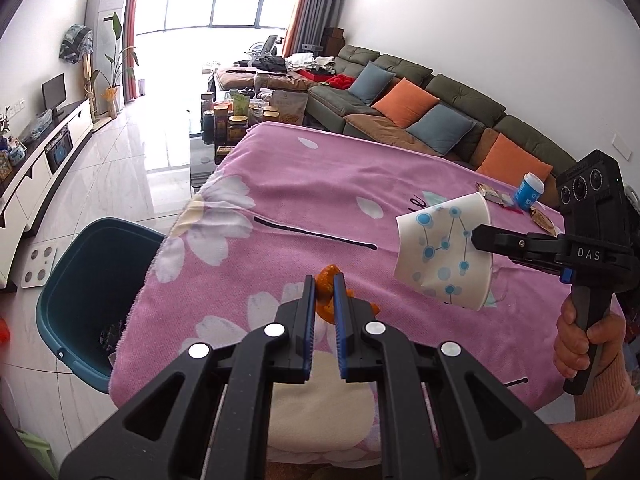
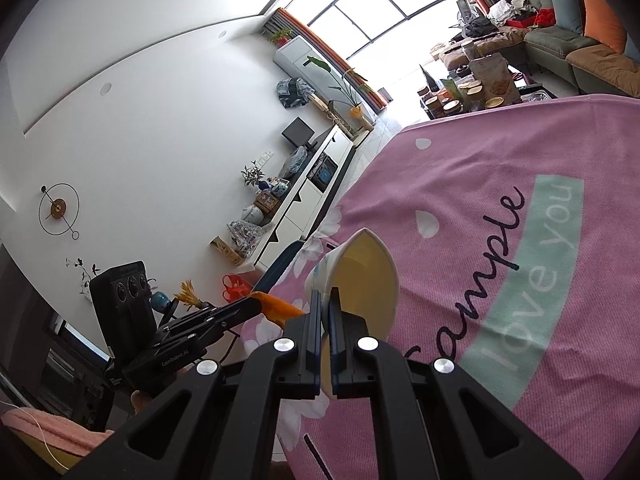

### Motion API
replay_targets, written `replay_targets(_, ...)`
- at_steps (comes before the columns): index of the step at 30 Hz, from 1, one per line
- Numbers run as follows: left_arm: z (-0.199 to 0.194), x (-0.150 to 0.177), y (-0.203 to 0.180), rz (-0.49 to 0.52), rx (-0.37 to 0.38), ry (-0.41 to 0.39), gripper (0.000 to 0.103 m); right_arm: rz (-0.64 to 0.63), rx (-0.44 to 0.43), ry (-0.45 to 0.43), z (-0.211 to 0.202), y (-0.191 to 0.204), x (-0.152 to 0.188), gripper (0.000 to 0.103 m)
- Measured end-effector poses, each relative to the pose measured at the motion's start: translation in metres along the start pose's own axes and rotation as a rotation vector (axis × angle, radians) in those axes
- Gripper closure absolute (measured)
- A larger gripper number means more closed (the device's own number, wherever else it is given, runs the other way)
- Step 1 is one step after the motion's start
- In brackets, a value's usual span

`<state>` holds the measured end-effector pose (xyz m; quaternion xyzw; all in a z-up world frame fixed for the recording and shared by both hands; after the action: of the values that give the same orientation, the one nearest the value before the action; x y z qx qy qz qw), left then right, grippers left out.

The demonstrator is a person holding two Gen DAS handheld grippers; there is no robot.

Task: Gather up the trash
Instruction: 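Carry the orange peel and paper cup over the teal bin and lower them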

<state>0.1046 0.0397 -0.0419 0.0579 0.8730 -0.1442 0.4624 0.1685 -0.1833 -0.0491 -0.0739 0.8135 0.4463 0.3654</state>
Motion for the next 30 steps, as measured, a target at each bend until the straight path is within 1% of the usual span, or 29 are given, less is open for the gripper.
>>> replay_targets(30, -0.027, -0.002, 0.033, -0.051, -0.087, -0.045, 0.094, -0.028, -0.064, 0.062, 0.040, 0.021, 0.004, 0.100)
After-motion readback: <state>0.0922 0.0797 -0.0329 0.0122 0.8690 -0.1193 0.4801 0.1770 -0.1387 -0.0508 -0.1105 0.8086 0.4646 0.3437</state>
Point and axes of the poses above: each gripper's, at about its wrist camera, not at the fingertips, and z roughly the way its jaws point, y to its left, x to its underside, the point moved 5 cm from there along z, roughly the way its jaws point, and after that the axes turned 9 degrees about -y, right-handed, at the moved point
